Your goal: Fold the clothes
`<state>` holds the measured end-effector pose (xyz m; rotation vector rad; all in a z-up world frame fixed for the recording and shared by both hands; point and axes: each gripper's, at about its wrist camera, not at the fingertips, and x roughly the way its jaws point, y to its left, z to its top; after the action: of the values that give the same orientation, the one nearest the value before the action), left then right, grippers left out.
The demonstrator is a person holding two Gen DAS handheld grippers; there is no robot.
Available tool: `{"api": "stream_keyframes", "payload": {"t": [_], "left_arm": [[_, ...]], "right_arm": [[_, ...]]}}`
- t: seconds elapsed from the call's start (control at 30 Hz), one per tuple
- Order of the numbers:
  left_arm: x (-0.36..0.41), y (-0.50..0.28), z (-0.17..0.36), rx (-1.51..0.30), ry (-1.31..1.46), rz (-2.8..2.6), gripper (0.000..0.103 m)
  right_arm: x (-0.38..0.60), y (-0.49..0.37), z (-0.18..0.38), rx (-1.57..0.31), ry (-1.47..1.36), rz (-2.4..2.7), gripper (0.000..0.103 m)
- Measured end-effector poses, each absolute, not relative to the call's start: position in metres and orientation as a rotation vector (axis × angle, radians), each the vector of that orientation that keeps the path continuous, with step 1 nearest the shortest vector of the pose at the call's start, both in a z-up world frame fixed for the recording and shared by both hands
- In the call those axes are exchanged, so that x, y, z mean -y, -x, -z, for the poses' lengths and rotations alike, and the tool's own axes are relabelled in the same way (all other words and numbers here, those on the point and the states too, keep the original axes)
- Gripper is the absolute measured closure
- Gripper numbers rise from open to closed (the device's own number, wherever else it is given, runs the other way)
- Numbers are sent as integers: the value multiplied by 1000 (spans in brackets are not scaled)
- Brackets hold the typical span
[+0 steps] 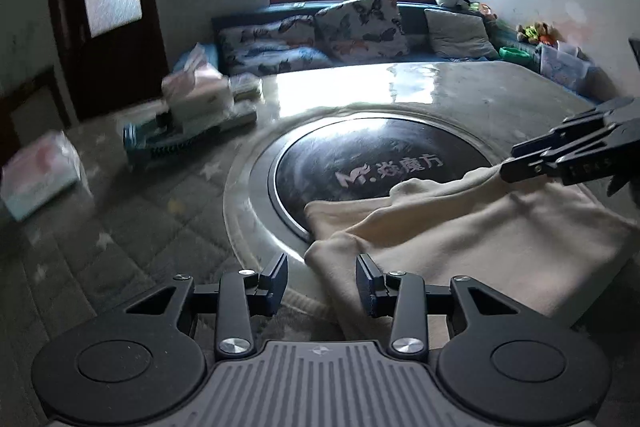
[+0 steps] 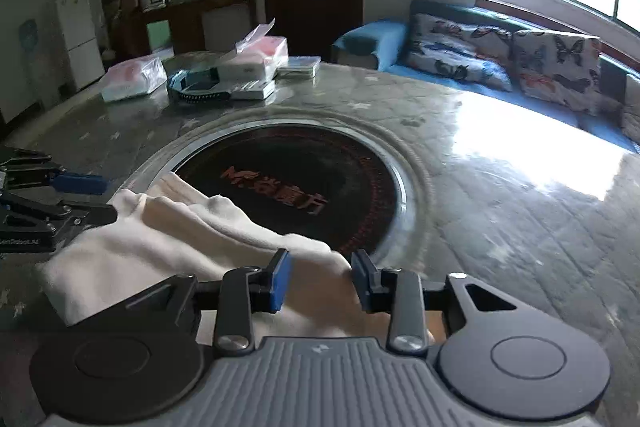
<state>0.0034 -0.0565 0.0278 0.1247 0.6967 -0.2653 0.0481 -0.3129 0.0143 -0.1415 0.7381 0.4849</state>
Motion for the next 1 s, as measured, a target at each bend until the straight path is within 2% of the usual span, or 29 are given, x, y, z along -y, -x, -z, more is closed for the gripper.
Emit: {"api": "stream_keyframes", "payload": {"t": [0.13,0.2,0.23,0.3,0.33,0.37,0.43,0.57,0.7,0.83,1.0], "left_arm": [[49,-11,-24,-734,-66,288,64],[48,-13,-22,-744,-49,313,76],[49,-12,-22,-737,-49,316,85],[51,-11,-22,-721,-50,323,93],[53,-9,-24,-704,-63,319,95],[56,-7,-25,-686,-78,314,96],[62,-3,-32,-641,-107,311,97],[72,1,-51,-533,-142,322,97],[86,-25,-41,-557,-191,297,97],[92,-48,-20,-656,-197,265,96],[92,-46,-20,-644,-221,254,92]], "right_arm": [[307,-63,-8,-787,132,-507,67],[307,-65,-4,-810,125,-510,67],[307,-66,-2,-822,122,-512,67],[307,-65,-1,-827,120,-516,75],[308,-64,-1,-820,114,-511,84],[309,-63,-1,-816,113,-507,89],[310,-60,-4,-800,107,-503,92],[311,-47,-19,-705,126,-473,94],[315,-39,-25,-638,144,-411,94],[315,-51,0,-711,142,-369,91],[316,-44,-9,-672,128,-363,84]]}}
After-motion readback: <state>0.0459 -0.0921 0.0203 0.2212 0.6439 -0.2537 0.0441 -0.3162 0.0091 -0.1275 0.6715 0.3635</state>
